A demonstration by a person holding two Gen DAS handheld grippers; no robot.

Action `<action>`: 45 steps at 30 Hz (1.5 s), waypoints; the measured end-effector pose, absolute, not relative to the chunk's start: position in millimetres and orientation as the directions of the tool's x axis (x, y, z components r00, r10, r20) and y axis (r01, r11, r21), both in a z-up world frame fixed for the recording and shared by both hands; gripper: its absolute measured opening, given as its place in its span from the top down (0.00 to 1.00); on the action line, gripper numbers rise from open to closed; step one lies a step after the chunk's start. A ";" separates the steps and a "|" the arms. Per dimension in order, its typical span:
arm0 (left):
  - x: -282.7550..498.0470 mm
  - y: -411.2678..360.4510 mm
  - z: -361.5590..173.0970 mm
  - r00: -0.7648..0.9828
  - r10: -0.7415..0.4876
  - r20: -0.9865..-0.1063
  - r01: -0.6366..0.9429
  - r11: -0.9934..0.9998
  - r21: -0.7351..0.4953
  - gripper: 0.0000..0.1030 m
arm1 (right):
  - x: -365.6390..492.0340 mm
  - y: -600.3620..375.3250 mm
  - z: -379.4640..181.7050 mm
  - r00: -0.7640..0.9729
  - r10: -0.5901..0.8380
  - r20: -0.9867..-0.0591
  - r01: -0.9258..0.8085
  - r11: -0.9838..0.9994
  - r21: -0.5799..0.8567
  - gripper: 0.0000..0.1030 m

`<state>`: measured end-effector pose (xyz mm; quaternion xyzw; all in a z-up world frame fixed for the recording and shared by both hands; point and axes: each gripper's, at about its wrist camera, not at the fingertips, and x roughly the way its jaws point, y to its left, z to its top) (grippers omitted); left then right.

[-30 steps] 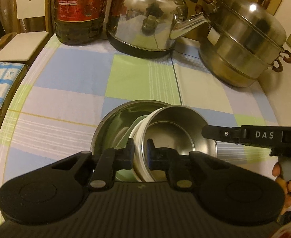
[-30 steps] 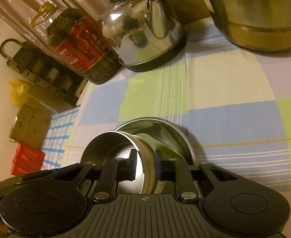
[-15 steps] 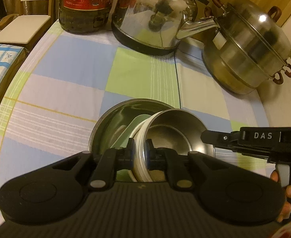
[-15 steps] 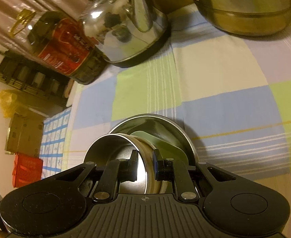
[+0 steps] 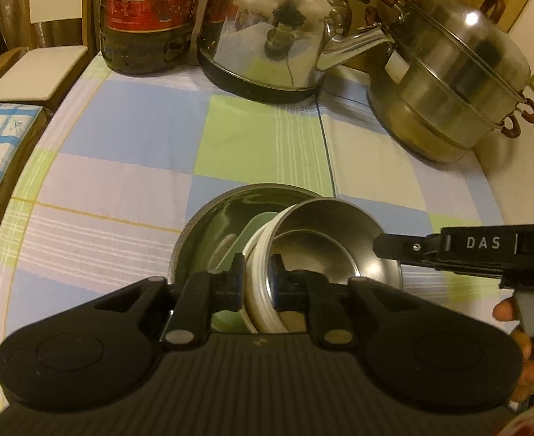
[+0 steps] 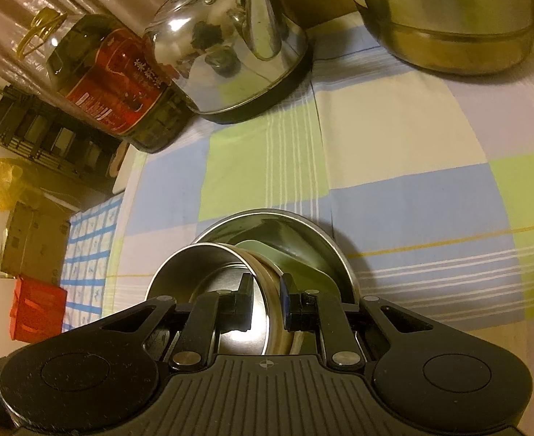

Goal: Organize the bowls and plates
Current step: 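Open both grippers to release the bowl stack, then withdraw both tools from the stacked dishes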

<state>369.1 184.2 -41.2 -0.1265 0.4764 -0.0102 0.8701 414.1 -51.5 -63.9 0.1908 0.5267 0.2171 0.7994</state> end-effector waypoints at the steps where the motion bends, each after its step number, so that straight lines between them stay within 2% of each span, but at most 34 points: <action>1: 368.3 184.6 -39.9 0.551 -0.136 -0.823 -0.101 0.969 -0.228 0.86 | 412.3 -52.0 -62.5 0.359 0.546 -0.757 -0.150 0.834 0.530 0.85; 3: 364.0 185.6 -34.0 0.569 -0.133 -0.812 -0.088 0.972 -0.220 0.86 | 405.7 -55.9 -57.5 0.392 0.548 -0.739 -0.162 0.832 0.531 0.84; 4: 361.7 185.6 -30.7 0.579 -0.130 -0.805 -0.080 0.974 -0.214 0.86 | 403.0 -58.2 -55.0 0.406 0.550 -0.730 -0.163 0.829 0.535 0.78; 7: 350.3 186.4 -17.8 0.610 -0.119 -0.783 -0.055 0.980 -0.191 0.82 | 387.1 -69.1 -43.8 0.461 0.560 -0.688 -0.163 0.816 0.555 0.42; 8: 344.5 186.7 -13.4 0.621 -0.123 -0.775 -0.045 0.980 -0.191 0.80 | 377.2 -73.6 -39.2 0.487 0.562 -0.669 -0.170 0.812 0.559 0.38; 10: 333.8 185.8 -7.4 0.631 -0.132 -0.765 -0.023 0.982 -0.188 0.74 | 361.6 -79.2 -31.6 0.519 0.555 -0.650 -0.181 0.814 0.552 0.38; 13: 312.6 181.0 -2.0 0.638 -0.124 -0.760 0.013 0.988 -0.151 0.70 | 329.7 -84.9 -23.0 0.558 0.518 -0.648 -0.191 0.841 0.507 0.33; 17: 285.4 168.7 -2.9 0.631 -0.081 -0.772 0.049 0.997 -0.064 0.69 | 286.8 -87.2 -19.4 0.582 0.456 -0.673 -0.190 0.881 0.433 0.31; 25: 224.6 149.7 4.0 0.640 -0.072 -0.765 0.060 0.997 -0.044 0.53 | 228.0 -93.7 -21.6 0.590 0.365 -0.720 -0.180 0.929 0.323 0.31; 30: 187.0 130.1 10.7 0.649 -0.062 -0.759 0.029 0.998 -0.057 0.51 | 197.4 -109.8 -25.0 0.579 0.346 -0.738 -0.164 0.936 0.311 0.31; 35: 148.5 103.2 13.8 0.639 -0.087 -0.765 0.024 0.995 -0.093 0.52 | 160.9 -132.0 -22.6 0.548 0.420 -0.724 -0.181 0.904 0.388 0.31; 45: 79.2 57.7 7.8 0.598 -0.086 -0.797 0.000 0.994 -0.108 0.52 | 91.1 -162.6 -13.5 0.539 0.408 -0.737 -0.225 0.913 0.341 0.31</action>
